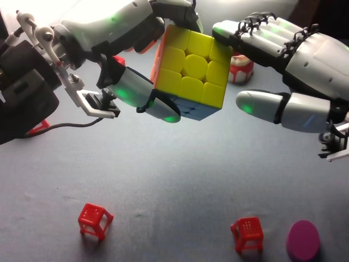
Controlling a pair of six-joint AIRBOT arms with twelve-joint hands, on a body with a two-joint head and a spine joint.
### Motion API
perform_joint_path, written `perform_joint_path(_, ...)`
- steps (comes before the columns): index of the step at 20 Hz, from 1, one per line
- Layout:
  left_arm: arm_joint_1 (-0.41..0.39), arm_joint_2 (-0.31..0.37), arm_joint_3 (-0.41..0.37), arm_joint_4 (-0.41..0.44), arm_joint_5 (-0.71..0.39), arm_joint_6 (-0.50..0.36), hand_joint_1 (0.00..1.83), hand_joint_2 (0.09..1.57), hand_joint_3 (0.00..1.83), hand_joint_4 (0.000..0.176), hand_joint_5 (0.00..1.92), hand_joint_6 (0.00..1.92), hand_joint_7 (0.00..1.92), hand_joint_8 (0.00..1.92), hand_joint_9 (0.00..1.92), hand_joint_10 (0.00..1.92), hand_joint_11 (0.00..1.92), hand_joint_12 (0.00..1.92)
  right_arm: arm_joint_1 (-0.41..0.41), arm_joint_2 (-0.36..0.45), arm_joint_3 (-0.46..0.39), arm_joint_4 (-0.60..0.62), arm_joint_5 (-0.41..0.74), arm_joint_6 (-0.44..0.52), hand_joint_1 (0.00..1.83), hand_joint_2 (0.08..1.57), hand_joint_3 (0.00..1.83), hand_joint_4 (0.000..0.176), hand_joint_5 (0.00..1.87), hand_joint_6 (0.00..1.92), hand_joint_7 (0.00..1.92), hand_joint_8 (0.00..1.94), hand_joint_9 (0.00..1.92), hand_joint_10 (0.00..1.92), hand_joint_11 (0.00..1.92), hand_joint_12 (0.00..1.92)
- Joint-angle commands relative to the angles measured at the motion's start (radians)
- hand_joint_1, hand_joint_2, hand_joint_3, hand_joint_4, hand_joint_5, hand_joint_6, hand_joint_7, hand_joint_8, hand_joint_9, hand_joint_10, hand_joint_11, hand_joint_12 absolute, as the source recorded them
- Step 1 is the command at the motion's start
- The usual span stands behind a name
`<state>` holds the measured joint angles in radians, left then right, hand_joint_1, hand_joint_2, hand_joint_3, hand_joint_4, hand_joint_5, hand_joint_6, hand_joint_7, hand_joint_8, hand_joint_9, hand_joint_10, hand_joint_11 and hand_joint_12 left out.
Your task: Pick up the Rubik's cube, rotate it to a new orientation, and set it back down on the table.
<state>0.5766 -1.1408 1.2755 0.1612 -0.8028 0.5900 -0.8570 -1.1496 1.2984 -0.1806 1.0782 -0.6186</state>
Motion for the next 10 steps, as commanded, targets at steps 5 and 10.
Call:
perform_joint_path(5,-0.013,0.002,0.0,-0.045,-0.173,-0.009,1.23,0.59,1.38,0.0,0.91,1.58,0.99,1.89,1.22,1.92,1.31,1.92,0.016,0.007,-0.023,0.004,0.14,0.006,0.1,1.36,0.0,0.0,0.0,0.0,0.15,0.08,0.0,1.21,0.0,1.79)
perform_joint_path(10,-0.011,0.003,0.0,-0.051,-0.178,-0.009,1.22,0.56,1.49,0.0,0.9,1.72,1.04,1.92,1.3,1.92,1.4,1.92,0.001,0.016,-0.05,0.004,0.171,0.006,0.07,1.4,0.0,0.0,0.05,0.04,0.0,1.14,0.09,1.65,0.0,1.92)
